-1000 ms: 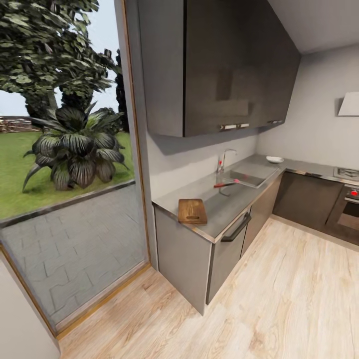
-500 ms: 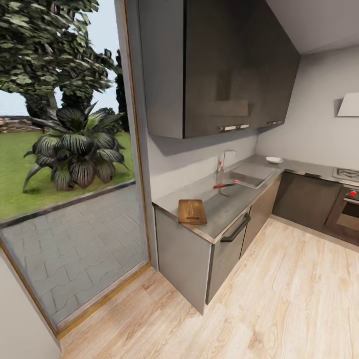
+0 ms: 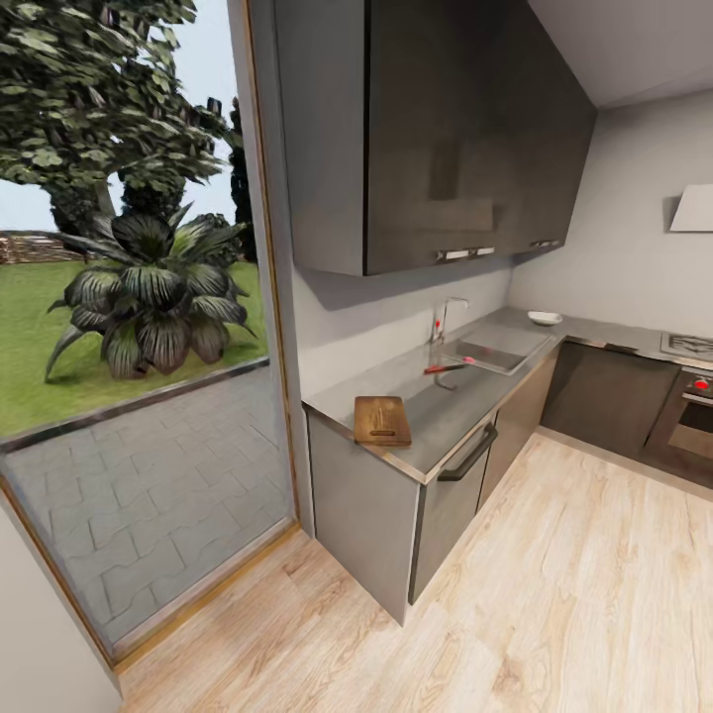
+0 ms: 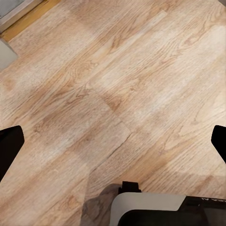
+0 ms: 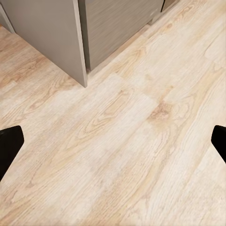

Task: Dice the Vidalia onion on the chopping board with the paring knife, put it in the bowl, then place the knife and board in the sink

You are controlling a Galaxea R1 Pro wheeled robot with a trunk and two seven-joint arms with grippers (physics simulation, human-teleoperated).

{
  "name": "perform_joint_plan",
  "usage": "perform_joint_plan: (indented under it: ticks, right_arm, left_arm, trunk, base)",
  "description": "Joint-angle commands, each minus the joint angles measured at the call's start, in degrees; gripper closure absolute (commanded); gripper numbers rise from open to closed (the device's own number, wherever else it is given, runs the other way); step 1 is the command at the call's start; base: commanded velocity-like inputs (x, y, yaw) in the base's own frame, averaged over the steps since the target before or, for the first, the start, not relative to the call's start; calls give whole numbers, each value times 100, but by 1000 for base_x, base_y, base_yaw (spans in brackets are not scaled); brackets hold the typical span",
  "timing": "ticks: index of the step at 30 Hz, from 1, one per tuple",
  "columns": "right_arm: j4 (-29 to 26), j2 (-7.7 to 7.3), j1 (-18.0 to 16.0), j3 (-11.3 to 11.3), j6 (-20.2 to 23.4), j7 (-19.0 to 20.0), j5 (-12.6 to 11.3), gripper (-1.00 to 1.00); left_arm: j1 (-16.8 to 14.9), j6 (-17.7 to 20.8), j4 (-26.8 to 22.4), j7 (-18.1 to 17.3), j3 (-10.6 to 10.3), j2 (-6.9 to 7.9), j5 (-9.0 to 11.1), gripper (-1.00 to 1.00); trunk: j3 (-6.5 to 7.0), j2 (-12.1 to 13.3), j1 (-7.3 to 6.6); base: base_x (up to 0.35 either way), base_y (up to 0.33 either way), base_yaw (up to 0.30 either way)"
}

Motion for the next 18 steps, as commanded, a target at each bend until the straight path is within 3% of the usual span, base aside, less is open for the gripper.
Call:
perform_joint_plan:
  ticks: [1, 18]
  right_arm:
    - [4, -1, -1, 4, -16, -16, 2, -100]
    - [4, -1, -1, 4, -20, -16, 2, -100]
  left_arm:
    - [1, -14, 2, 2, 4, -1, 5, -100]
    - [1, -23, 0, 1, -3, -1, 5, -100]
  trunk:
    - [-1, -3, 2]
    - [-1, -3, 2]
  base:
    - [0, 0, 0]
    - [0, 0, 0]
